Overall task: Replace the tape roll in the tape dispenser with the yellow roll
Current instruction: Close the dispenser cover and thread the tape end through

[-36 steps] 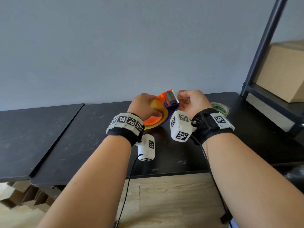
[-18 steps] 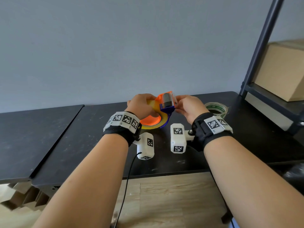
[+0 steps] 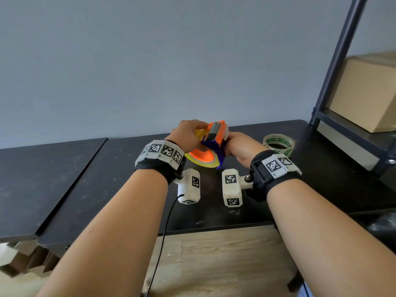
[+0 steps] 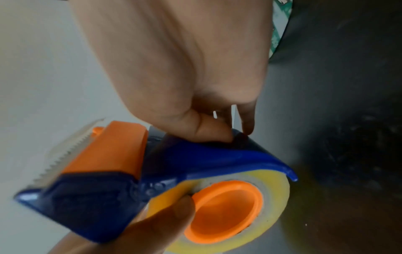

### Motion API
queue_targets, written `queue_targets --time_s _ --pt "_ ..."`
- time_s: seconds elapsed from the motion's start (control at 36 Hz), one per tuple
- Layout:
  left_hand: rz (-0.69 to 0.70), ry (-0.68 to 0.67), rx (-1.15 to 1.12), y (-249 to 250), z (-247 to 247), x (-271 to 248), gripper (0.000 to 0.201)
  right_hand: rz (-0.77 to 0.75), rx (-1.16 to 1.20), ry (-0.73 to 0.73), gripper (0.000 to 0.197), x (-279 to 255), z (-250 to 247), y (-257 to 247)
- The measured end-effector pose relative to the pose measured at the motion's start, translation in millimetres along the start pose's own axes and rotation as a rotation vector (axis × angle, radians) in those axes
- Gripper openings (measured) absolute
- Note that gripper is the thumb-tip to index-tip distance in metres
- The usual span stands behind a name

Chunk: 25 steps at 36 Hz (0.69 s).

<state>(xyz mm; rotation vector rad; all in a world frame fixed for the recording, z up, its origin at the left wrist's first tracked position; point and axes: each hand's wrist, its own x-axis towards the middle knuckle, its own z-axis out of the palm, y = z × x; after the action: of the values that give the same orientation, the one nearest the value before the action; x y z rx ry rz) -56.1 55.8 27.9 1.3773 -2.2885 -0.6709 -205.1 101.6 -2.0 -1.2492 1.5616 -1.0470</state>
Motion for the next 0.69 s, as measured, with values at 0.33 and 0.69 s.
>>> queue_targets --time_s 0.33,0.69 --pt "0.085 0.174 -0.135 -3.0 -3.9 -2.0 0.064 0.057 0.131 -0.012 0.044 6.5 1.8 8.5" --pt "0.113 0.239 -0.244 15.3 -9.2 -8.7 0.046 0.107 0.07 0.021 0.027 11.0 1.3 1.6"
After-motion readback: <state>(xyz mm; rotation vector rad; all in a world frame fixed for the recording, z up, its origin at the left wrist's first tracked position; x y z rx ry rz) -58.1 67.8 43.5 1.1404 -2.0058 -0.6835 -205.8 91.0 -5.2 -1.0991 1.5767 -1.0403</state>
